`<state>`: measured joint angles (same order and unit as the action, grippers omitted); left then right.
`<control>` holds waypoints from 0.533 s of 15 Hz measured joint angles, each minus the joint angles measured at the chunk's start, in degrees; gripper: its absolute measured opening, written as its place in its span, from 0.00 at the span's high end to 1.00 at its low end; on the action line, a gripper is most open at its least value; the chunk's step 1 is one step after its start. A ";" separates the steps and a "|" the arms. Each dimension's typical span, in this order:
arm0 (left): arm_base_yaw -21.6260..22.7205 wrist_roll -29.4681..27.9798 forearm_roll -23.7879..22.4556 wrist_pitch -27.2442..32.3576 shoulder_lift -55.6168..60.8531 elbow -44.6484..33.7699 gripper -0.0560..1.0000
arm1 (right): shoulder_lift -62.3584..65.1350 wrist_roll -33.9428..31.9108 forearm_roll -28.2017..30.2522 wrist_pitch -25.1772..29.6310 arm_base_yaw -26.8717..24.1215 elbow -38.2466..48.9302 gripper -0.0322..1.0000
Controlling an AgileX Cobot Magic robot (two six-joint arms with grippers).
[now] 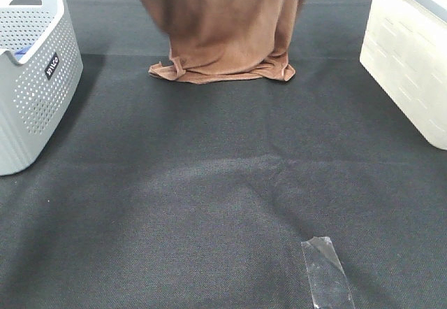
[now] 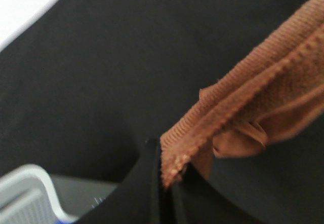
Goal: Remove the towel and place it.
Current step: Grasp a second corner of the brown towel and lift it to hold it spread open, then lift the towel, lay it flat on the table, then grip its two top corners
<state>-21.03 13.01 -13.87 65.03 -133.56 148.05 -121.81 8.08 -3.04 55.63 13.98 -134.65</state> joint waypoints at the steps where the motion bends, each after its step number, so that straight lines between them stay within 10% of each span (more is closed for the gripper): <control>1: -0.17 -0.52 1.09 1.89 0.80 0.00 0.95 | 0.34 0.00 -0.40 2.58 -0.29 0.00 0.96; 8: -0.23 -9.63 7.56 3.78 7.05 -1.49 0.95 | 5.10 -0.29 -1.09 13.46 -0.57 0.46 0.96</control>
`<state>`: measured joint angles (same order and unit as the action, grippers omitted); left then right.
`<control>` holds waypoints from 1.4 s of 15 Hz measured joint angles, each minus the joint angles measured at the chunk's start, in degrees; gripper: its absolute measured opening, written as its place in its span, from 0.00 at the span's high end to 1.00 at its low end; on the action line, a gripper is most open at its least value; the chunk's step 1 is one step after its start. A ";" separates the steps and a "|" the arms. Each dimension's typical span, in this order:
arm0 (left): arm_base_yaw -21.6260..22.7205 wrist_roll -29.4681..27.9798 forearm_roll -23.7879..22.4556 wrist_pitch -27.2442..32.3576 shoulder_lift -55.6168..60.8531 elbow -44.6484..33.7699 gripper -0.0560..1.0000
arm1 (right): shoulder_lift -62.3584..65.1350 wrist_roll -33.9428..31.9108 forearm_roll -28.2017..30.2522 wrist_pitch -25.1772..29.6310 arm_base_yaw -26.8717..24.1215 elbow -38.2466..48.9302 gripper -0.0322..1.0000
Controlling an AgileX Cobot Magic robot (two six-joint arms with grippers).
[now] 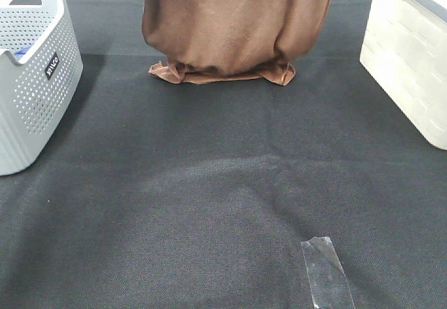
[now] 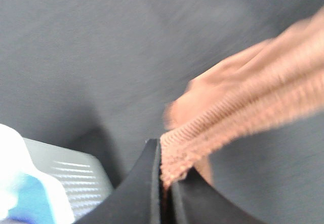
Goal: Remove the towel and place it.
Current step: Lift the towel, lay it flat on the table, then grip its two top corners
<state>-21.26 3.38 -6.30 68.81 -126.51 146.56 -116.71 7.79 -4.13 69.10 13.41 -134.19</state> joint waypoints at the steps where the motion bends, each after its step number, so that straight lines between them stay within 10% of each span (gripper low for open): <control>1: 0.00 -0.52 0.11 0.00 2.23 -3.04 0.95 | 1.55 -0.11 -1.78 0.06 0.00 1.60 0.96; 12: -0.74 -8.77 23.72 -3.04 57.30 -77.52 0.95 | 47.78 -2.58 -14.50 0.00 0.69 62.51 0.96; 21: -0.46 -11.63 42.34 -3.50 77.64 -106.74 0.95 | 68.64 -6.13 -19.65 0.80 0.63 89.61 0.96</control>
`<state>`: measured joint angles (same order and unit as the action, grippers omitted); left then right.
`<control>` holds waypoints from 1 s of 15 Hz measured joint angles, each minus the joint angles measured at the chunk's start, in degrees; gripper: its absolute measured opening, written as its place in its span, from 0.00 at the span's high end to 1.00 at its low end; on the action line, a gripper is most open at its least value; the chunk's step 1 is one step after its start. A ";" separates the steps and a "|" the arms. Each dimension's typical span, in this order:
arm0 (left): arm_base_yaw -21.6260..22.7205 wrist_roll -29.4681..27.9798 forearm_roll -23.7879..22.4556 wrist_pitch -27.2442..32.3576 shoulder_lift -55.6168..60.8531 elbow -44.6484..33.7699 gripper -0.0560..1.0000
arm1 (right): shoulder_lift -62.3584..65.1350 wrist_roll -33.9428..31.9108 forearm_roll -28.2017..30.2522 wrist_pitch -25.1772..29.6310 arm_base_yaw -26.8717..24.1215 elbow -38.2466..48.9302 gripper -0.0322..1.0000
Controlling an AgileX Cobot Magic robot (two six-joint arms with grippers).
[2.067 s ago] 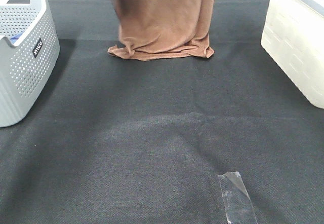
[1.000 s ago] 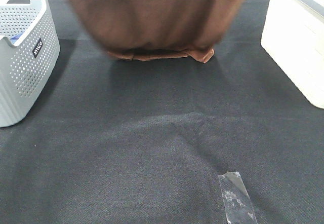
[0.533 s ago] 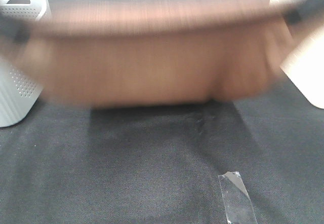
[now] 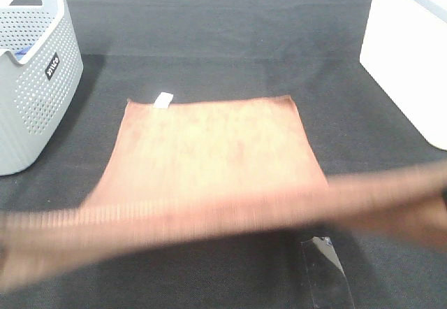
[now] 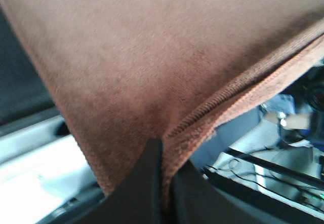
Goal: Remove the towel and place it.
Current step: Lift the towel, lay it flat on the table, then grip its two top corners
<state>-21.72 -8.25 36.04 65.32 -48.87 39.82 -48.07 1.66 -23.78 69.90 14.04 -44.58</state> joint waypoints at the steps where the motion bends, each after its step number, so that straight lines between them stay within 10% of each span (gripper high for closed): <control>1: 0.00 0.00 0.80 0.06 0.34 -1.43 0.95 | 0.97 0.00 -0.46 0.00 0.00 1.95 0.96; 15: 0.34 2.92 2.23 -0.46 -27.56 -6.76 0.95 | -30.02 6.70 -2.01 -6.76 -0.17 13.41 0.96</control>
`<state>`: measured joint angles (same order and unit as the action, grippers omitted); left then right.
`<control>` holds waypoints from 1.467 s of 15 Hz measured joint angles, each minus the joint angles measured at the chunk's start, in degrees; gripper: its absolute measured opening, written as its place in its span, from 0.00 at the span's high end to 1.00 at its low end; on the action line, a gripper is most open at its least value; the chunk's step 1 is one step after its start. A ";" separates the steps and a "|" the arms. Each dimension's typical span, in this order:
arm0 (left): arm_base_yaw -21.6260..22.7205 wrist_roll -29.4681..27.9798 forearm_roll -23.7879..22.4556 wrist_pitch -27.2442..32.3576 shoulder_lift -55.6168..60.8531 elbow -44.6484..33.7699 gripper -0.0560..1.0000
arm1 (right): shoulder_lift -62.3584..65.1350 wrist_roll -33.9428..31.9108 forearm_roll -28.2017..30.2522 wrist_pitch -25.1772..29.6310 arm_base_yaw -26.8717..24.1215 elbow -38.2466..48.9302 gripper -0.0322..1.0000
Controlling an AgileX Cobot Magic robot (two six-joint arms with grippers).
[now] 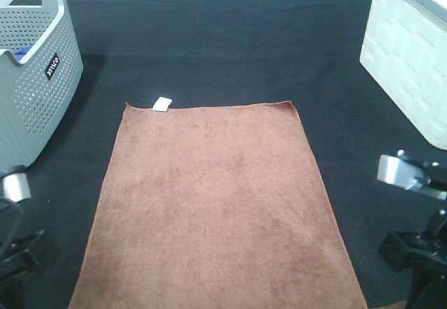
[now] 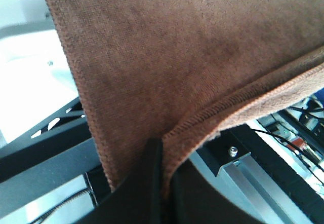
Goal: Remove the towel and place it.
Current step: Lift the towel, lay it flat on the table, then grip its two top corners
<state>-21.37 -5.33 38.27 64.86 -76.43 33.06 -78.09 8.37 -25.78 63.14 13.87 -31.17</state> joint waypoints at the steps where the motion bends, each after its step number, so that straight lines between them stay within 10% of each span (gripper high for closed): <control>1: -0.63 0.34 -0.11 -1.20 -0.86 0.00 0.95 | -1.66 1.15 -0.17 -0.46 0.00 0.00 0.96; 6: -7.85 -1.09 -4.53 -5.67 -2.75 -0.34 0.74 | -4.13 3.44 2.23 -2.58 -0.57 0.34 0.84; 11: -10.37 -5.90 -7.05 -5.16 -2.75 -0.63 0.25 | -4.13 1.43 4.98 -3.90 -0.69 0.34 0.23; 16: -10.37 -4.64 -6.70 -3.72 -2.81 2.86 0.23 | -4.24 2.75 5.10 -3.84 -0.74 -2.41 0.21; 18: -7.85 -3.32 -12.55 -4.47 -3.61 9.80 0.23 | -5.21 1.72 10.26 -13.58 -1.09 -10.94 0.21; 22: -0.23 -0.69 -23.95 -7.28 -11.69 21.31 0.24 | -15.18 1.32 12.03 -11.00 -1.15 -28.02 0.21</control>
<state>-21.60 -6.02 14.32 57.58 -88.12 54.37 -93.28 9.68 -13.75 52.14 12.72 -59.19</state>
